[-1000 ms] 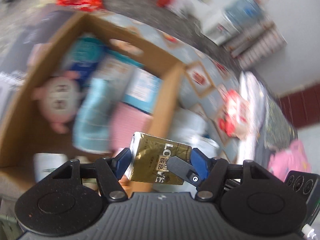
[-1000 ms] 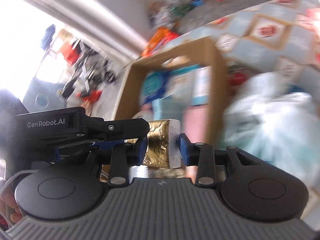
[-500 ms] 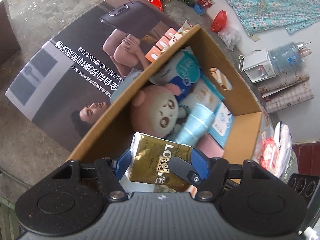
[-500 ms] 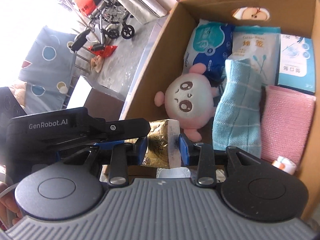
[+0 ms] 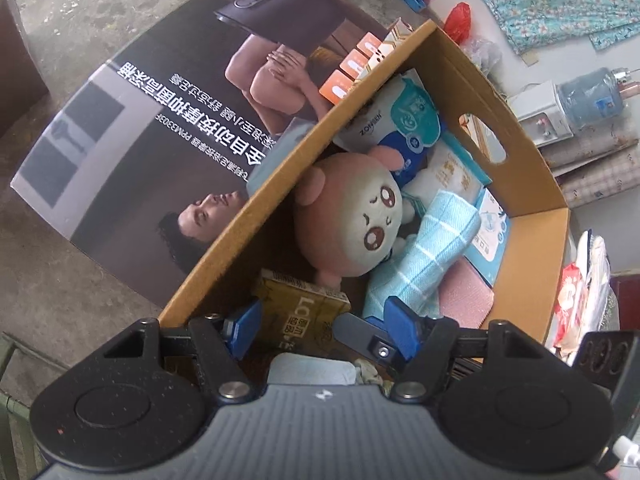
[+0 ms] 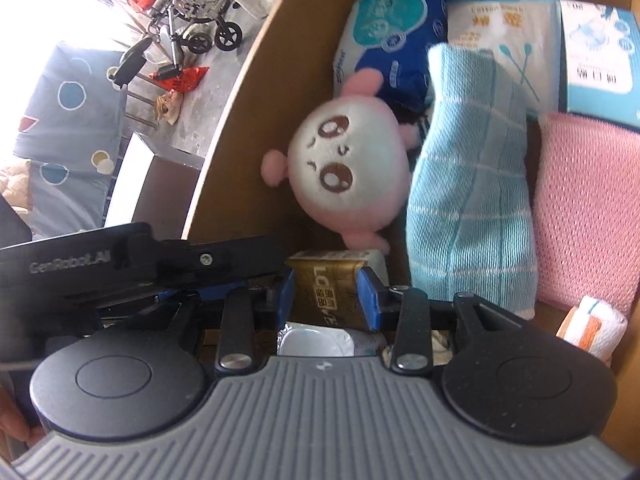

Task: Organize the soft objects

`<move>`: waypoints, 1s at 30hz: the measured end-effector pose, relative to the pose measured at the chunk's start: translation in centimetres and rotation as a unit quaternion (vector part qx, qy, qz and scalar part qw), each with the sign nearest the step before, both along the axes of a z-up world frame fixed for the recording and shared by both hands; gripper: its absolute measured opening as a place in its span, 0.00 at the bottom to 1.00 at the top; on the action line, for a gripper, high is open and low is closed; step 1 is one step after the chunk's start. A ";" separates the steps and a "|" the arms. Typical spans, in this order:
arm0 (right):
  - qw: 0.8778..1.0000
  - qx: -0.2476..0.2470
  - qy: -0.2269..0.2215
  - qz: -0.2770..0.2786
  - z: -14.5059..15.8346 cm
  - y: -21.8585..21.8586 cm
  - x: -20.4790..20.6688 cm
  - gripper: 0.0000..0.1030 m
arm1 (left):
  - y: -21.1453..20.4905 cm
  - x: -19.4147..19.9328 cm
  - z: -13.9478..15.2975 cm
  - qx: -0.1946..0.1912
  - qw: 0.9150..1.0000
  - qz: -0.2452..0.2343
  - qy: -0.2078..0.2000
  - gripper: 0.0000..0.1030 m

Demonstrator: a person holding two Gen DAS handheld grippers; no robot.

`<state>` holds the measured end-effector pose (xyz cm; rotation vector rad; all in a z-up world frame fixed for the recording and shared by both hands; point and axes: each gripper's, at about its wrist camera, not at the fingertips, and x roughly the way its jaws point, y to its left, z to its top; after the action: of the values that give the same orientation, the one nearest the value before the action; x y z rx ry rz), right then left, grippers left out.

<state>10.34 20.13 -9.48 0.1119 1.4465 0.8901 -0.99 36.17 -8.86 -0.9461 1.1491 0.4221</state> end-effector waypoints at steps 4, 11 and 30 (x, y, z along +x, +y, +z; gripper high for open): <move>1.000 0.008 -0.009 -0.005 0.2 -0.7 -0.1 0.34 | -0.4 -0.1 0.5 0.009 1.000 -0.009 -0.003 0.69; 0.999 0.017 -0.014 -0.044 1.1 -3.4 0.4 0.35 | -1.8 0.1 1.9 0.021 0.999 -0.035 -0.012 0.69; 0.963 0.061 -0.213 -0.152 13.2 -15.2 0.3 0.77 | -7.4 -0.1 7.3 0.150 0.985 -0.085 -0.028 0.85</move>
<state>10.65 4.96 3.71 0.2146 0.9413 0.6959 -1.07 28.76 -1.58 -0.5891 1.0694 0.4130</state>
